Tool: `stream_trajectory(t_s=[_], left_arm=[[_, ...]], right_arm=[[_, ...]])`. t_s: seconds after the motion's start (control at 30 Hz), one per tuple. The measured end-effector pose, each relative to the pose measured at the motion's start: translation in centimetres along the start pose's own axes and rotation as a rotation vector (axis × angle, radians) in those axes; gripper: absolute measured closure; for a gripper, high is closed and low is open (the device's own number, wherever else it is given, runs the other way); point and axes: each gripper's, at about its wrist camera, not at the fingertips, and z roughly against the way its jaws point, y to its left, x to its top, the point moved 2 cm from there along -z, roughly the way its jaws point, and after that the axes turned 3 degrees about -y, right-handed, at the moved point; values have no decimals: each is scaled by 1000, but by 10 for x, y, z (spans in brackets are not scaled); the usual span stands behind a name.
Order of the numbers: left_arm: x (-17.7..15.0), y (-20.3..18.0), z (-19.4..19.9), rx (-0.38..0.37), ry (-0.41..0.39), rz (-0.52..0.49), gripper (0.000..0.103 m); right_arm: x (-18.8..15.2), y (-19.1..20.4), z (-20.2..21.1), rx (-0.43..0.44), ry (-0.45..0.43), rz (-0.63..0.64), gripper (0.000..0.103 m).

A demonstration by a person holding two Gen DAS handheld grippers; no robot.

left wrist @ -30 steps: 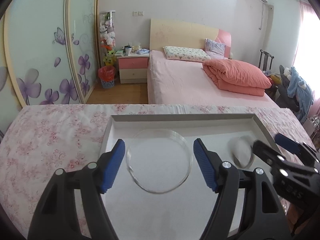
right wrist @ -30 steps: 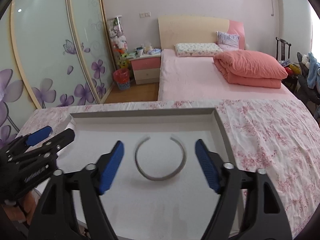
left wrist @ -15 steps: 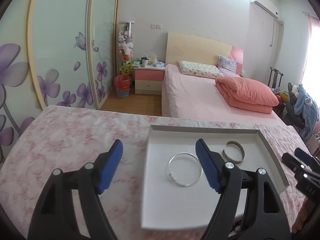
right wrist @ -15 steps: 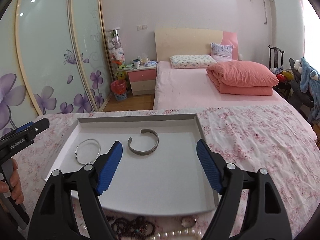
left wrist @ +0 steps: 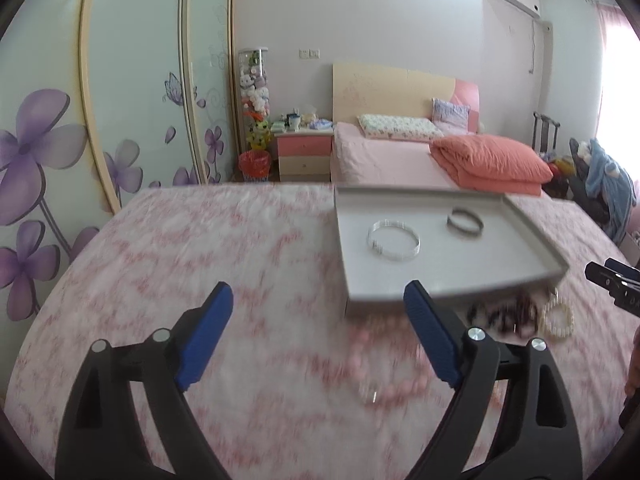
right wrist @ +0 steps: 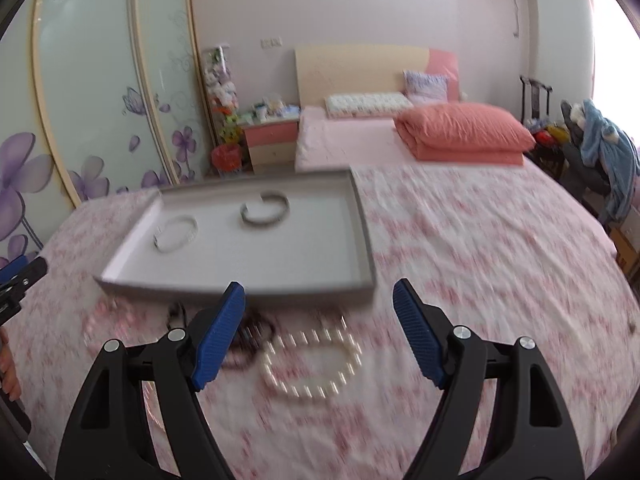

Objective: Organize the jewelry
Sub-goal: 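Open both tools over the tray and withdraw them from the bangles, then grasp the pink beaded charm bracelet with the left tool while the right tool grasps the pink pearl bracelet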

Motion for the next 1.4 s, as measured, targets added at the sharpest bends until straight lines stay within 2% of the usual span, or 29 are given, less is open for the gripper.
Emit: stream_trajectory(t_s=[0.1, 0.37, 0.43, 0.63, 0.73, 0.83, 0.93, 1.3, 1.4], left_arm=[[-17, 1, 6, -16, 20, -1, 17], [-28, -3, 7, -16, 44, 8, 17], [-29, -2, 6, -12, 46, 10, 17], [-30, -7, 4, -14, 57, 4, 17], [-31, -9, 2, -14, 66, -6, 17], [-33, -13, -2, -15, 75, -18, 17], [-35, -16, -5, -10, 85, -36, 17], [-41, -25, -42, 14, 184, -63, 18], [-42, -25, -54, 18, 217, -55, 29]], right_arm=[[-21, -1, 0, 26, 52, -16, 29], [-61, 51, -4, 184, 178, 101, 55], [-63, 60, -7, 194, 189, 124, 63], [-68, 82, -16, 193, 214, 202, 74], [-72, 83, -13, 146, 201, 246, 91], [-70, 63, -11, 63, 196, 201, 93], [-70, 46, -9, 30, 199, 166, 93], [-72, 42, -9, 30, 188, 165, 95], [-73, 41, -8, 34, 188, 159, 95]])
